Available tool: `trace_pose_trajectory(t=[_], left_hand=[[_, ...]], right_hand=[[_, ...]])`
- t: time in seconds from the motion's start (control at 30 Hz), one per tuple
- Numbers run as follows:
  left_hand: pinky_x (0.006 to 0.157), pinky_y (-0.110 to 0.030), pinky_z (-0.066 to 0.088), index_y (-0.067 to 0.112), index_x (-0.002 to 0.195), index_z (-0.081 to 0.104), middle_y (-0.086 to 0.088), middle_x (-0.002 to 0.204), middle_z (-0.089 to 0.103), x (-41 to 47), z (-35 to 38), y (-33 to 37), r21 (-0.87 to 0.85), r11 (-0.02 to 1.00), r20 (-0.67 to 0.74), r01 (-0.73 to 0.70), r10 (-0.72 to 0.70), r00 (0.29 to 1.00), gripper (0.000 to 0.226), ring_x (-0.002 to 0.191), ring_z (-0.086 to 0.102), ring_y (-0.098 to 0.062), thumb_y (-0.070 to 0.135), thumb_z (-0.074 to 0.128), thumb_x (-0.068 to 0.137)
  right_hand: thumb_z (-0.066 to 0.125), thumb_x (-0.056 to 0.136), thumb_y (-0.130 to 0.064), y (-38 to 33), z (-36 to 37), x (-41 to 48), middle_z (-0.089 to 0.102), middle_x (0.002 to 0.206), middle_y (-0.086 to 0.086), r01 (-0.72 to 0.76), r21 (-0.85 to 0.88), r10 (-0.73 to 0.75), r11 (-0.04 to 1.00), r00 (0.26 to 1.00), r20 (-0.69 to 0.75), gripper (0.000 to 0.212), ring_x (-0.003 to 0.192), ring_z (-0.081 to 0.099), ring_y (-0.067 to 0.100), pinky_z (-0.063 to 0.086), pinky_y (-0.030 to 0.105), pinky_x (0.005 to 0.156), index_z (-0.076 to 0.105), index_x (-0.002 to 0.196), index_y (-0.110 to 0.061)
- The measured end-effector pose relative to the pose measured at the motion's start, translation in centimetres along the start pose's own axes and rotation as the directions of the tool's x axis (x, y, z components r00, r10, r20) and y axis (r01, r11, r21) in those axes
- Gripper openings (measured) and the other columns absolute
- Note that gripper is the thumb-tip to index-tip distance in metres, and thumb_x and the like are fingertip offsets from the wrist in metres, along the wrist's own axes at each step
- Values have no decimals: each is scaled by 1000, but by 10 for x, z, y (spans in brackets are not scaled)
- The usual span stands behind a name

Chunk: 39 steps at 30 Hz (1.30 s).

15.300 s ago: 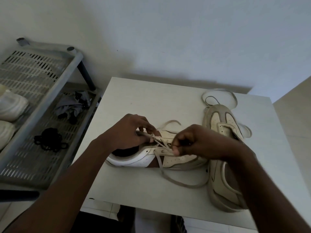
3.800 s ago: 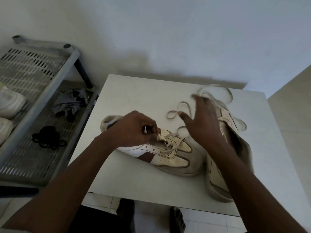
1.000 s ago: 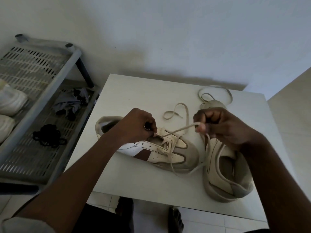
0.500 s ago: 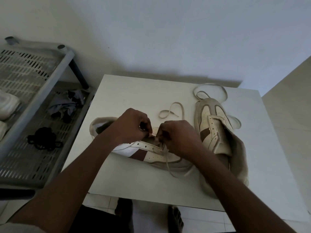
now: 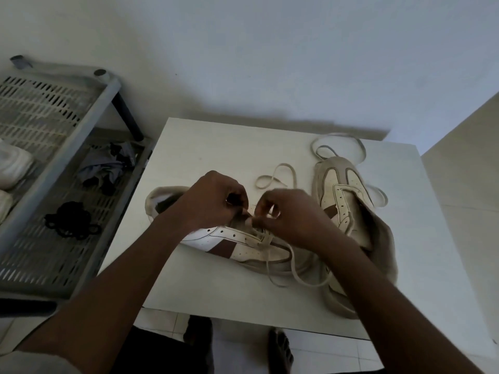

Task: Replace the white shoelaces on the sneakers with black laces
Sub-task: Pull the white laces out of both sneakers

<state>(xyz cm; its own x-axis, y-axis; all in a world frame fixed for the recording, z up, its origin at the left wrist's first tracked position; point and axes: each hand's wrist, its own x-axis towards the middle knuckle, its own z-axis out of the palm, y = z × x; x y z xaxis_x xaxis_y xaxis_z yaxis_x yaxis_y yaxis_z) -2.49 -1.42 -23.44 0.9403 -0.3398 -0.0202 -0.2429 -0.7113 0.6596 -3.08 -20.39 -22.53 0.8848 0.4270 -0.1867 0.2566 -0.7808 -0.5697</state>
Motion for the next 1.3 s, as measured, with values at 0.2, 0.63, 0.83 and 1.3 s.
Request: trace_pose_trajectory(t=[0.2,0.63,0.83,1.3], left_hand=[[66,-24,47,21,76,75,8,72,69,3,2,-2,110,991,-38,-78,83,996,18,69,62,-9,5,70,72],[69,-29,50,18,76,74,7,74,68,3,0,-7,94,994,-28,-51,54,998,13,72,60,-8,5,74,74],[64,-24,42,20,75,72,8,76,67,4,-2,-5,131,987,-10,-98,100,995,12,74,55,-8,10,77,71],[56,-6,29,28,90,76,20,59,48,-9,-14,21,277,961,272,-18,-60,960,24,65,51,-1,34,82,69]], right_hand=[[61,88,-38,-5,24,2,68,88,-4,-47,-197,41,979,999,-31,14,78,61,16,49,27,66,70,89,-28],[60,91,-23,35,-31,6,64,96,-13,-260,262,365,929,747,-556,11,88,62,12,39,25,75,61,98,-31],[72,85,-14,23,-25,5,62,104,-11,112,168,-56,979,950,-306,26,67,59,2,45,15,65,69,104,-31],[61,89,-9,20,16,14,60,99,-3,38,85,-20,996,978,-206,13,83,57,10,48,29,73,68,92,-19]])
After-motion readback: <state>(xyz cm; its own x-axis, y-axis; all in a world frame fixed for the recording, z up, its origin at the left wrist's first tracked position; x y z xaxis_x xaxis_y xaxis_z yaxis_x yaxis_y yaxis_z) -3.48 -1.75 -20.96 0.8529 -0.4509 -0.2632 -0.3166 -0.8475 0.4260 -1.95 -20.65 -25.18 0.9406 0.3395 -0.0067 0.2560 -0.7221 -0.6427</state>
